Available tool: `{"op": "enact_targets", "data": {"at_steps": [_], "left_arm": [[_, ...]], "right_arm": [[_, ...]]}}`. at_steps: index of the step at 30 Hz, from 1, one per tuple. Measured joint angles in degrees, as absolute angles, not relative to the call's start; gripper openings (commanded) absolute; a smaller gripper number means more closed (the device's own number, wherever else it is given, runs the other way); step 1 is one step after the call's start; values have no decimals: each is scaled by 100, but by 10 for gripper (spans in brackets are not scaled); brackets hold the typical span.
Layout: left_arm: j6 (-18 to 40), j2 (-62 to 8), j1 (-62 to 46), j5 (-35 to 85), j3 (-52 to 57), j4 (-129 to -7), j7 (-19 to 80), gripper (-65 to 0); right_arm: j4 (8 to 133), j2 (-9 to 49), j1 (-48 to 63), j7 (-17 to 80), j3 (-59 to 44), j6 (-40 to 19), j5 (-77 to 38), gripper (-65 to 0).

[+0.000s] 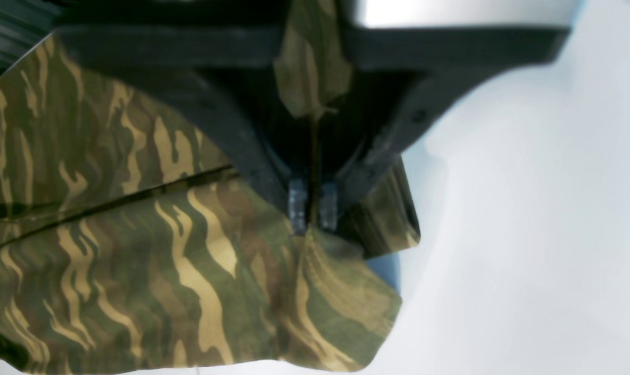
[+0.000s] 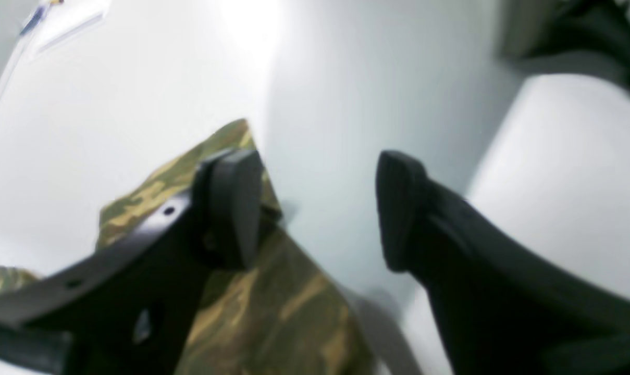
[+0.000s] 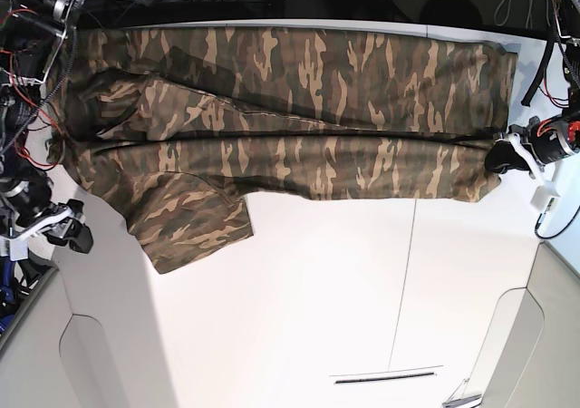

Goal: Fold the T-shirt properly
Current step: 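Lift the side edges with both grippers and fold toward the collar, then hold the folded edge with the left gripper while the right regrasps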

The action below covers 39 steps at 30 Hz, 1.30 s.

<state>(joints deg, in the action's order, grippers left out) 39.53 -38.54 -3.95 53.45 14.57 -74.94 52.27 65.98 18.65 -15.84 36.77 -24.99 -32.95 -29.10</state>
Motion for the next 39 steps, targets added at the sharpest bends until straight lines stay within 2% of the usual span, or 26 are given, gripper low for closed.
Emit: {"op": "enact_targets", "data": {"at_steps": [6, 11, 23, 24, 26, 30, 31, 35, 39], "left_arm": [[3953, -3857, -397, 5345, 1457, -7494, 5229, -650], [3953, -3857, -395, 5347, 1457, -7494, 5227, -650], [3953, -3857, -397, 5457, 1457, -7494, 5227, -650], [3953, -3857, -397, 5457, 1457, -7494, 5227, -650], [3953, -3857, -395, 5457, 1457, -7494, 5227, -650], [3953, -3857, -397, 5454, 1457, -7494, 5227, -650], [3953, -3857, -397, 5457, 1457, -7494, 5227, -650], [3953, -3857, -392, 5459, 1457, -7494, 5227, -650], [3951, -3857, -381, 5457, 1457, -7531, 5227, -650]], "right_arm": [[5577, 1621, -2165, 2995, -1824, -3183, -2274, -300], [4842, 1339, -2401, 2696, -1684, -3148, -1789, -300], [4652, 982, -2486, 2532, -1684, -3262, -1780, -305], [4652, 974, -2477, 2536, -1684, -3264, -1817, -319], [4652, 952, -2477, 2591, -1684, -3264, -1817, -387], [4648, 917, -2462, 2665, -1684, -3264, -1796, -616], [4648, 908, -2460, 2692, -1684, -3262, -1796, -650], [4853, 904, -2443, 2886, -1684, -3264, -1769, -650], [5529, 904, -2432, 3715, -1684, -3282, -2117, -650]]}}
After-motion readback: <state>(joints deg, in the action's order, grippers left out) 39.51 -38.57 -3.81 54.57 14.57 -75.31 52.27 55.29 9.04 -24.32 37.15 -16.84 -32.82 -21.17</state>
